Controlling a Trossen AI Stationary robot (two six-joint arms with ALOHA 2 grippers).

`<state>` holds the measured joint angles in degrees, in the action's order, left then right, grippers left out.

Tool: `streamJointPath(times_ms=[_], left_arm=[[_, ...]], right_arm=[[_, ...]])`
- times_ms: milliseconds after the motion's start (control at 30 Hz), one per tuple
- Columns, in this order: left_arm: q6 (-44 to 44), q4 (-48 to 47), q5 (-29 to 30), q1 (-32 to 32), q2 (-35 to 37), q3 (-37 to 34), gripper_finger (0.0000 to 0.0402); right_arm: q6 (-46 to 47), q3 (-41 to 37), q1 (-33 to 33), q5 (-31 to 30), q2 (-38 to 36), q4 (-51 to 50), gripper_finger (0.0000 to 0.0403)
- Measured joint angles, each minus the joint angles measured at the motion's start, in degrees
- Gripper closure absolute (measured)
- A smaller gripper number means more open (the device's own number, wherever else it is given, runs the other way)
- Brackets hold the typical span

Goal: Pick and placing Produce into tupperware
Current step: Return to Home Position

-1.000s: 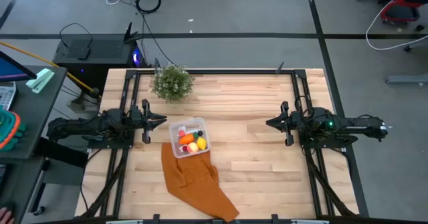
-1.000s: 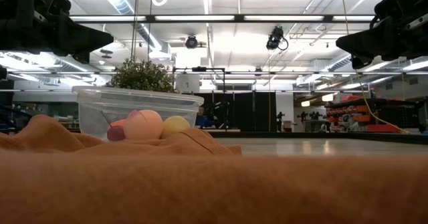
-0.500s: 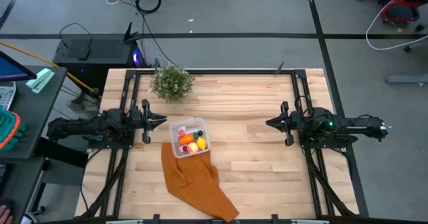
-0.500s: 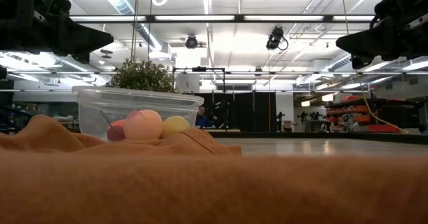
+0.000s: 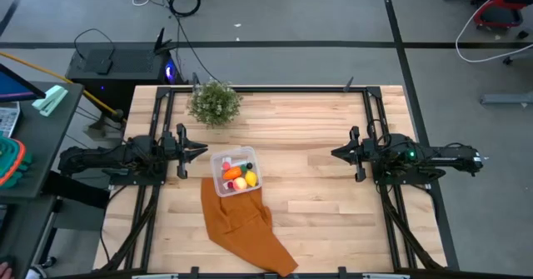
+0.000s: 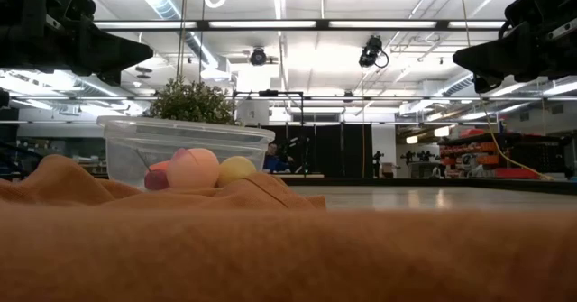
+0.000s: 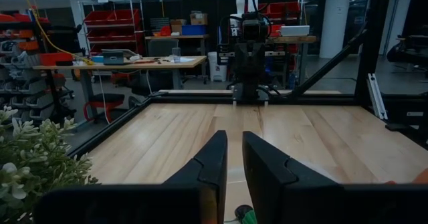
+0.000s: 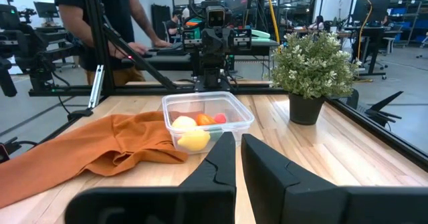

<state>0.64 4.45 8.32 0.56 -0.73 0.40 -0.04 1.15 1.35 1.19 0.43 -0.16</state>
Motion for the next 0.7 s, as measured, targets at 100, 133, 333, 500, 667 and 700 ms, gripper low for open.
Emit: streamJointPath(times_ms=[100, 133, 333, 500, 667, 700], left_arm=[[0.0, 0.0, 0.0, 0.0, 0.0, 0.0, 0.0346], [0.0, 0.0, 0.0, 0.0, 0.0, 0.0, 0.0347], [0.0, 0.0, 0.0, 0.0, 0.0, 0.0, 0.0353], [0.0, 0.0, 0.0, 0.0, 0.0, 0.0, 0.0348], [0.0, 0.0, 0.0, 0.0, 0.0, 0.0, 0.0345], [0.0, 0.0, 0.0, 0.0, 0.0, 0.0, 0.0346]], right_arm=[[0.0, 0.0, 0.0, 0.0, 0.0, 0.0, 0.0403], [0.0, 0.0, 0.0, 0.0, 0.0, 0.0, 0.0403], [0.0, 0.0, 0.0, 0.0, 0.0, 0.0, 0.0403], [0.0, 0.0, 0.0, 0.0, 0.0, 0.0, 0.0403], [0.0, 0.0, 0.0, 0.0, 0.0, 0.0, 0.0403], [0.0, 0.0, 0.0, 0.0, 0.0, 0.0, 0.0403]])
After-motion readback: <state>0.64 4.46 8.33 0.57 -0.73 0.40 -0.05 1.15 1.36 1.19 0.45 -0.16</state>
